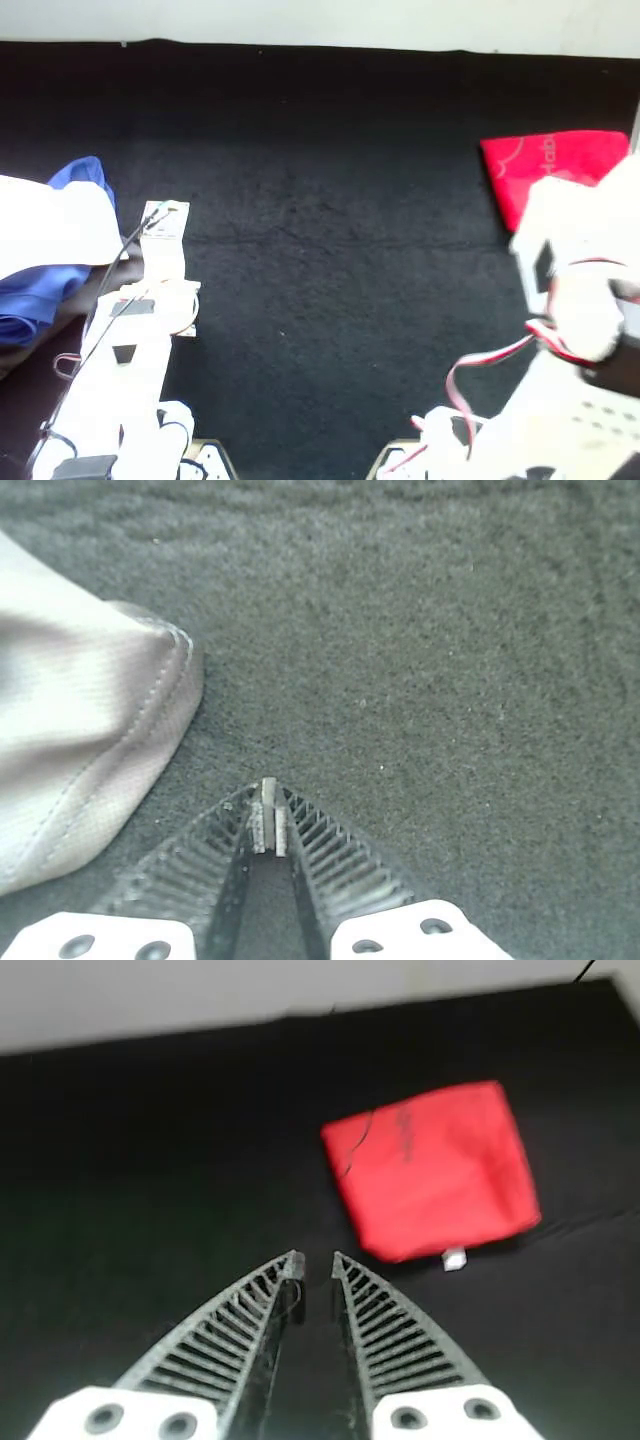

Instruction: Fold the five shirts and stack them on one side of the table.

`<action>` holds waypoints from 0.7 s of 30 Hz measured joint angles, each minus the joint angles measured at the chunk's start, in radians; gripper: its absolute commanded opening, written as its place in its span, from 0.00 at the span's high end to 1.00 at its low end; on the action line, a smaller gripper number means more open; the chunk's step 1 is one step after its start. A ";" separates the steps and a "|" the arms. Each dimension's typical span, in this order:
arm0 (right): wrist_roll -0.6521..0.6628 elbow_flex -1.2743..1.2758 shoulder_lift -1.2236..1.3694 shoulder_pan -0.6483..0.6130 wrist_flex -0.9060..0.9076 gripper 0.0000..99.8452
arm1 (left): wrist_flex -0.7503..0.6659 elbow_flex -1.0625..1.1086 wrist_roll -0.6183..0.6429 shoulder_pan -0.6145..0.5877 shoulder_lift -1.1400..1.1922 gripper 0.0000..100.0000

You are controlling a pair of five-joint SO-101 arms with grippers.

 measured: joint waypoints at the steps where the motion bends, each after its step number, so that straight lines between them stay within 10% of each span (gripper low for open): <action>1: -0.011 0.121 -0.048 -0.043 -0.028 0.94 | 0.000 0.000 0.000 0.000 0.000 0.99; 13: 0.123 1.691 -0.804 -0.189 -0.764 0.94 | 0.000 0.000 0.000 0.000 0.000 0.99; 21: 0.041 2.019 -1.008 -0.187 -0.810 0.94 | 0.000 0.000 0.000 0.000 0.000 0.99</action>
